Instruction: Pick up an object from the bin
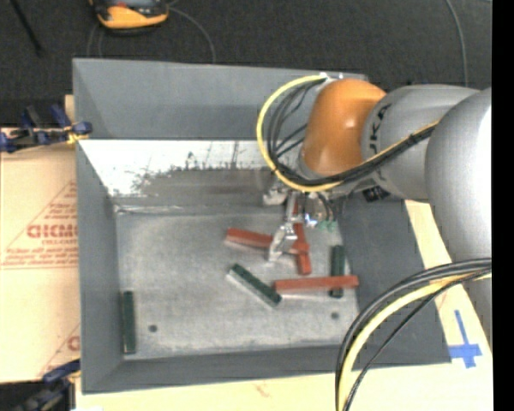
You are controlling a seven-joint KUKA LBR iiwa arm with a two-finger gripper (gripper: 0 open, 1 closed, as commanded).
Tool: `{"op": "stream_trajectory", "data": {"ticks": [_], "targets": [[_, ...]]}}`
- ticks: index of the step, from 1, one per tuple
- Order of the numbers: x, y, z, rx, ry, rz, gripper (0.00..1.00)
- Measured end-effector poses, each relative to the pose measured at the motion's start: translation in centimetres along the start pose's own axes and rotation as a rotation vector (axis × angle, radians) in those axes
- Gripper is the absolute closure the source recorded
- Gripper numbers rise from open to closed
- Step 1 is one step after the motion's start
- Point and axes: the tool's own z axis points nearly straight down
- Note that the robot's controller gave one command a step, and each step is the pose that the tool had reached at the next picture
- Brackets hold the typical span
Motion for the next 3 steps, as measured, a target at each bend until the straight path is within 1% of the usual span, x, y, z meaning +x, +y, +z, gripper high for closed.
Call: {"op": "stream_trajectory", "data": {"ticks": [1,3], "targets": [[-0.19,-0.02,-0.22,0.002,-0.006,0.011,1.0],[-0.14,-0.02,-0.42,0.002,-0.003,0.011,1.0]]}}
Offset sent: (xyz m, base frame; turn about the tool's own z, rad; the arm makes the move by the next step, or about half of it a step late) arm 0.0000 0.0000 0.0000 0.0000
